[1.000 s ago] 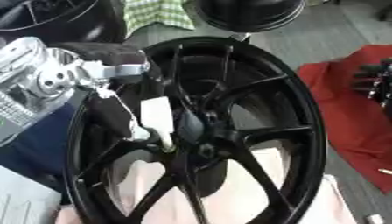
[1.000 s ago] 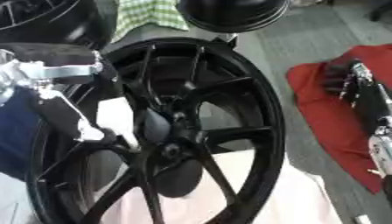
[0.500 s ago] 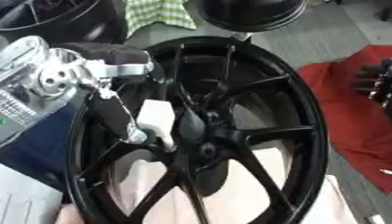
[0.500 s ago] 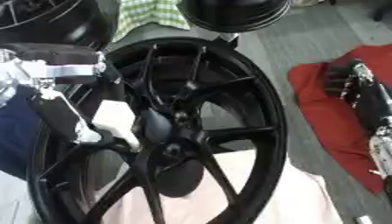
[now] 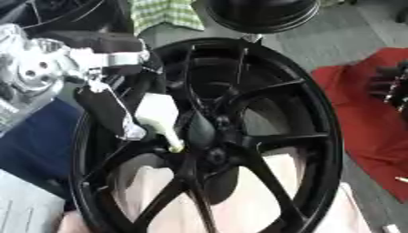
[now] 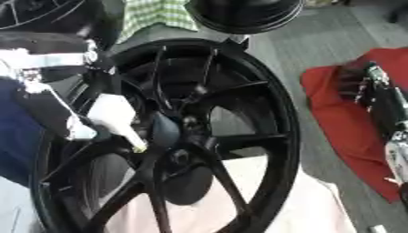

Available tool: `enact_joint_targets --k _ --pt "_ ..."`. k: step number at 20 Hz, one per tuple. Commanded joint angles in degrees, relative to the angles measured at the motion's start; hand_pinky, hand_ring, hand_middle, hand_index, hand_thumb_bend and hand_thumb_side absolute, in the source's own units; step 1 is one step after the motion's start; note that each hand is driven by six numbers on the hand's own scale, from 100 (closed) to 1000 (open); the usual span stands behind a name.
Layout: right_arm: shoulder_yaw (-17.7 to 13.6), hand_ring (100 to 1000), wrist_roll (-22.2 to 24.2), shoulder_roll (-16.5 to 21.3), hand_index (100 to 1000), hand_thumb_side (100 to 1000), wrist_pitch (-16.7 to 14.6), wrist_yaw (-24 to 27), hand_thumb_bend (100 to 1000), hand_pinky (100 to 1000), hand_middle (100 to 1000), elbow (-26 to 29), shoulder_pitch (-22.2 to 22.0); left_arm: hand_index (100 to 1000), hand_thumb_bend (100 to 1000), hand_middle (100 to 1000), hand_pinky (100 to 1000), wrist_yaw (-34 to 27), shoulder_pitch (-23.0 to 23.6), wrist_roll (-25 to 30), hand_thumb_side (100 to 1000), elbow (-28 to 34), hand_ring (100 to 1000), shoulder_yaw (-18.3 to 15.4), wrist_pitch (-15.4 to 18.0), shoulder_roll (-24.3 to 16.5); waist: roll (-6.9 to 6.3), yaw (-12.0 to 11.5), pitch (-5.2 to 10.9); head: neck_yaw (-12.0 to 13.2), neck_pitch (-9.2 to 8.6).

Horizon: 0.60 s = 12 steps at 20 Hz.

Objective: Pull the pin out of the wheel hub.

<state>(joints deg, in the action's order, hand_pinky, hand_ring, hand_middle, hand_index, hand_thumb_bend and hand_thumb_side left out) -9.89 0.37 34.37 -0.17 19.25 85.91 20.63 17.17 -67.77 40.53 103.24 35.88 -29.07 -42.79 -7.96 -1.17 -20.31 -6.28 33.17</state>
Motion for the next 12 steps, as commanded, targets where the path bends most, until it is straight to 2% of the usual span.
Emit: enact_joint_targets --k 1,5,12 --pt "-0.60 720 0.02 1.02 761 905 -0.21 -0.45 100 776 678 0.43 0.51 399 429 364 676 -2.45 -0.49 6.20 100 2.35 538 -4.43 -8.92 -2.77 0.60 0.05 1.35 0.24 -0.22" --pt "-0.66 720 0.05 1.06 761 905 -0.26 -0.43 100 776 677 0.38 0.48 390 445 352 663 -4.92 -0.21 3.29 100 4.35 531 -7.61 -9.11 -4.05 0.76 0.15 1.38 0.25 0.02" --pt "-1.10 719 -0.17 1.32 761 901 -0.55 -0.31 100 776 677 0.48 0.40 378 466 339 648 -6.48 1.28 -3.26 100 2.90 523 -17.01 -7.81 -7.51 1.08 -0.34 1.35 0.24 0.87"
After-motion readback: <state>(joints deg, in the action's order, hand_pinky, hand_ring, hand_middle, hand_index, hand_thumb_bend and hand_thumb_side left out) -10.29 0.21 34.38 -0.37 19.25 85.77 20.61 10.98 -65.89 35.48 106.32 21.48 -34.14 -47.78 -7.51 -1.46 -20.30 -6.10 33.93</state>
